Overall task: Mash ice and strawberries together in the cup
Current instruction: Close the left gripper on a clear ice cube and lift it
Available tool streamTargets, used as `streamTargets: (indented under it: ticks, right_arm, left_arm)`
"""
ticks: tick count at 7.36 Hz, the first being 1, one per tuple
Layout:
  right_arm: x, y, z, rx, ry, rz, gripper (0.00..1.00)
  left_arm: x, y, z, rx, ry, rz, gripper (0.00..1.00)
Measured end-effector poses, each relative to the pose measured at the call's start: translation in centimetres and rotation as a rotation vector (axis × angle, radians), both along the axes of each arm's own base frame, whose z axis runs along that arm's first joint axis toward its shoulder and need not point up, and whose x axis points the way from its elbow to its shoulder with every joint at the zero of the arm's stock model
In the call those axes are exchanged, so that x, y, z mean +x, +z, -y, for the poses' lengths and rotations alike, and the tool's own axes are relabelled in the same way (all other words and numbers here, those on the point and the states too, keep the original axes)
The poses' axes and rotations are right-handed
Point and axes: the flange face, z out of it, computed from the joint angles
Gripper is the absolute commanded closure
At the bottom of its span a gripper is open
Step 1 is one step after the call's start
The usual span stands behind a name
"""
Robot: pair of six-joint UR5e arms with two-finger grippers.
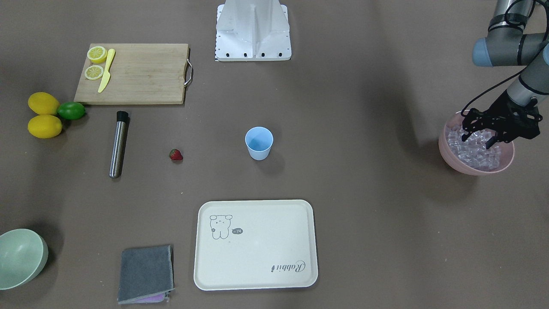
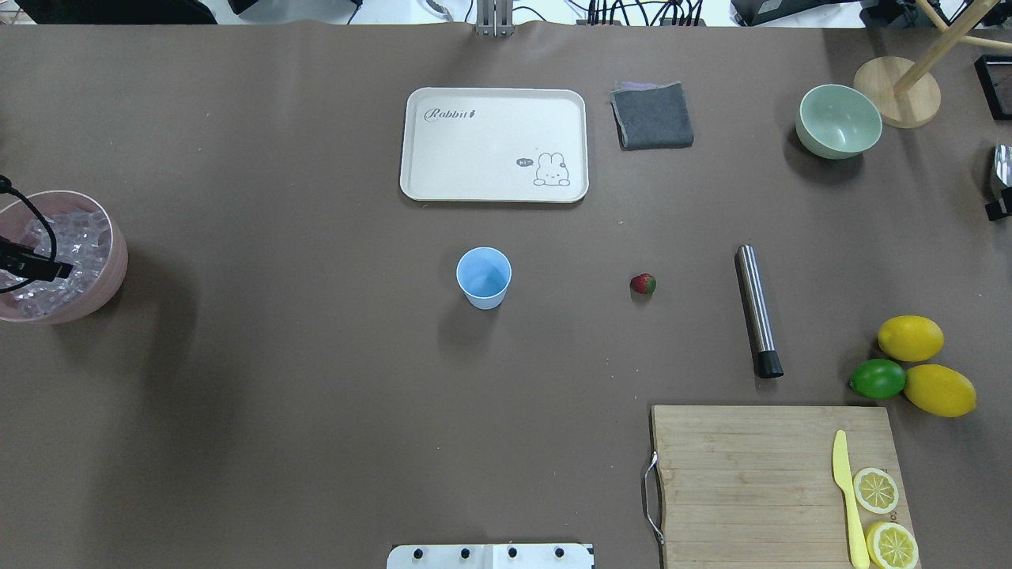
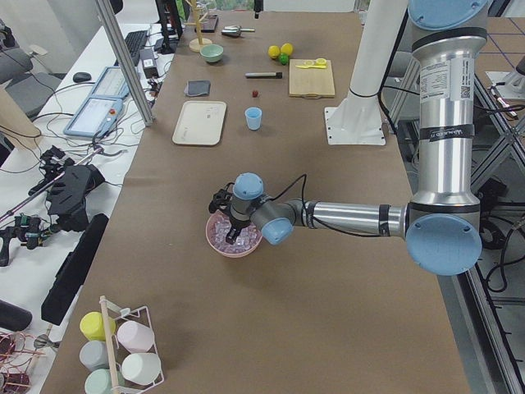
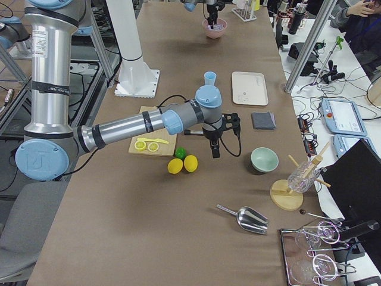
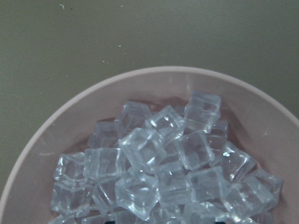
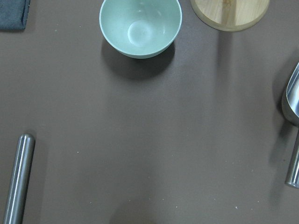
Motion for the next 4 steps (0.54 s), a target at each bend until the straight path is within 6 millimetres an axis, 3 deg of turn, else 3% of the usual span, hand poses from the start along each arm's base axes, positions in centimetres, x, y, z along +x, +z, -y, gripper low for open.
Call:
streamTargets:
  ticks: [4]
  right_arm:
    - [0.0, 0.0, 0.0, 0.0, 0.0, 0.0, 0.0]
  left_arm:
    - [-0.22, -0.57, 0.05, -0.002, 0.006, -0.017, 1.0]
